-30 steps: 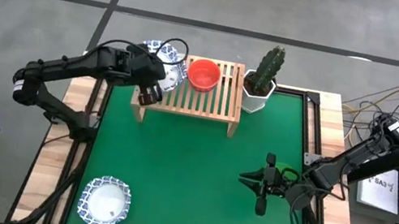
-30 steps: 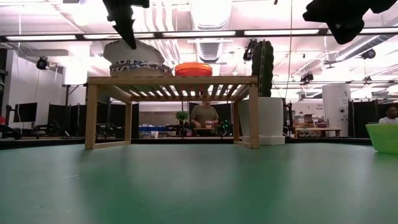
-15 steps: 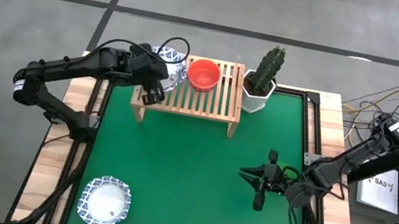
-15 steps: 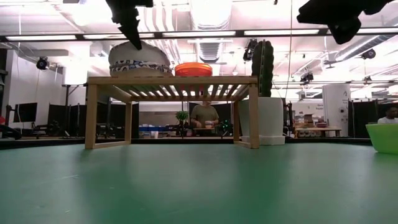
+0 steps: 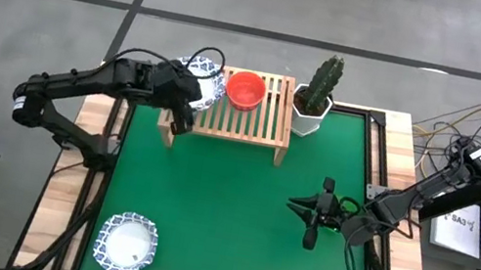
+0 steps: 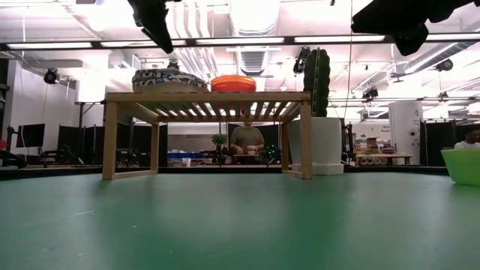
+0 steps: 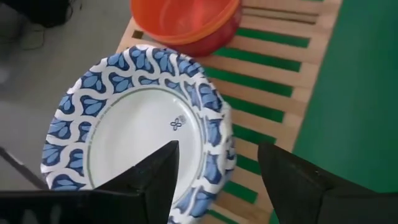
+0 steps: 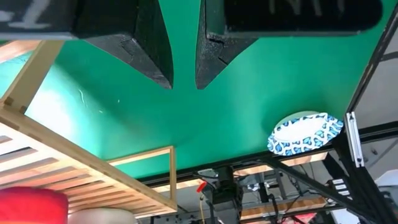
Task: Place and stack bowls onto a shelf
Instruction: Stack the green bowl on top of the orange bowl on the shelf, then stack the blue patterned bowl on top of the blue patterned bowl on the shelf, then return to Home Position
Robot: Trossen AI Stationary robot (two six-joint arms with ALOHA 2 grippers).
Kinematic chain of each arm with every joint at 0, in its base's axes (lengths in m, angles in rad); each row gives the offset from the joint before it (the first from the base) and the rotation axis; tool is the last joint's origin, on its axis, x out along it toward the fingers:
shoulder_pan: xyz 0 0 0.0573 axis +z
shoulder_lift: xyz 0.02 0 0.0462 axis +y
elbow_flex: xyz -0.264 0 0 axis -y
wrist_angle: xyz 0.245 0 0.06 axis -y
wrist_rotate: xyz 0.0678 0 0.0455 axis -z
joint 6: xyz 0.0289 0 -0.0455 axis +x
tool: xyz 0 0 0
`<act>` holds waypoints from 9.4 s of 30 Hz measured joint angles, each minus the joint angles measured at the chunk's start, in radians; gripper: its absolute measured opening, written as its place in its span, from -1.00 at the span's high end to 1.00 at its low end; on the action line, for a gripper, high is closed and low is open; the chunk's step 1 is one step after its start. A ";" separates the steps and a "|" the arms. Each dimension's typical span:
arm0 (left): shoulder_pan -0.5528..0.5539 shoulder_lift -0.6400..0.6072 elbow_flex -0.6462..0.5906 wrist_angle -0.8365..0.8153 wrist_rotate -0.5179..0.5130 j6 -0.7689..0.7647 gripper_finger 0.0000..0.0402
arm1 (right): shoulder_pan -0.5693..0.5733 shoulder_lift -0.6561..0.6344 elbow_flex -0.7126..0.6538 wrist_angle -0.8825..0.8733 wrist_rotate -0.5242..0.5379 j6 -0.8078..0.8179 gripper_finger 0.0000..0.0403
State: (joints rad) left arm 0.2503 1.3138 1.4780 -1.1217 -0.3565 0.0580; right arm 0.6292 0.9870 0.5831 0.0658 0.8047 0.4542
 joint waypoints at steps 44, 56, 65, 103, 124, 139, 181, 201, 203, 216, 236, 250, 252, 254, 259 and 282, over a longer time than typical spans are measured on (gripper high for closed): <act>-0.500 -0.384 -0.640 0.579 0.000 -0.341 0.02 | -0.343 0.187 0.248 -1.142 -0.821 1.147 0.50; -0.518 -0.382 -0.640 0.593 -0.006 -0.362 0.02 | -0.342 0.289 0.246 -1.138 -0.818 1.128 0.24; -0.518 -0.361 -0.643 0.662 -0.027 -0.355 0.02 | -0.342 0.431 0.243 -1.087 -0.804 1.116 0.46; -0.553 -0.353 -0.765 0.966 -0.028 -0.294 0.02 | -0.458 0.530 1.065 -0.728 -0.333 -0.537 0.96; -0.553 -0.353 -0.766 0.962 -0.028 -0.299 0.02 | -0.859 0.787 1.322 -0.698 -0.498 -0.723 0.88; -0.553 -0.353 -0.768 0.958 -0.027 -0.304 0.02 | -0.875 0.836 1.406 -0.802 -0.491 -0.630 0.48; -1.027 0.489 -0.008 0.024 0.349 -1.655 0.06 | -0.285 0.121 0.201 -0.022 -0.490 -0.401 0.53; -1.096 0.713 0.008 0.054 0.412 -1.724 0.62 | -0.181 0.128 0.200 -0.023 -0.490 -0.374 0.53; -1.096 0.712 0.032 0.008 0.417 -1.680 0.84 | -0.166 0.128 0.200 -0.023 -0.491 -0.374 0.53; -1.094 0.711 0.593 -0.447 -0.034 -0.975 0.99 | -0.118 0.128 0.200 -0.024 -0.489 -0.375 0.53; -0.310 0.469 0.810 -0.451 -0.270 -0.300 1.00 | -0.114 0.128 0.199 -0.031 -0.489 -0.339 0.53; 0.080 0.467 0.670 -0.450 -0.042 -0.287 1.00 | -0.114 0.128 0.197 -0.032 -0.489 -0.332 0.53; 0.080 0.468 0.651 -0.449 -0.068 -0.277 0.99 | -0.114 0.128 0.197 -0.032 -0.489 -0.332 0.53; 0.080 0.468 0.632 -0.449 -0.091 -0.277 0.94 | -0.114 0.128 0.197 -0.032 -0.489 -0.332 0.53; 0.081 0.468 0.591 -0.449 -0.106 -0.276 0.69 | -0.114 0.128 0.197 -0.032 -0.489 -0.331 0.53; -0.119 0.290 0.575 -0.347 -0.015 -0.253 0.04 | -0.114 0.129 0.177 -0.058 -0.490 -0.329 0.53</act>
State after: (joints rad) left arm 0.1308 1.6036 2.0531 -1.4690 -0.3717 -0.1946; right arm 0.5148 1.1156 0.7596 0.0077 0.3152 0.1249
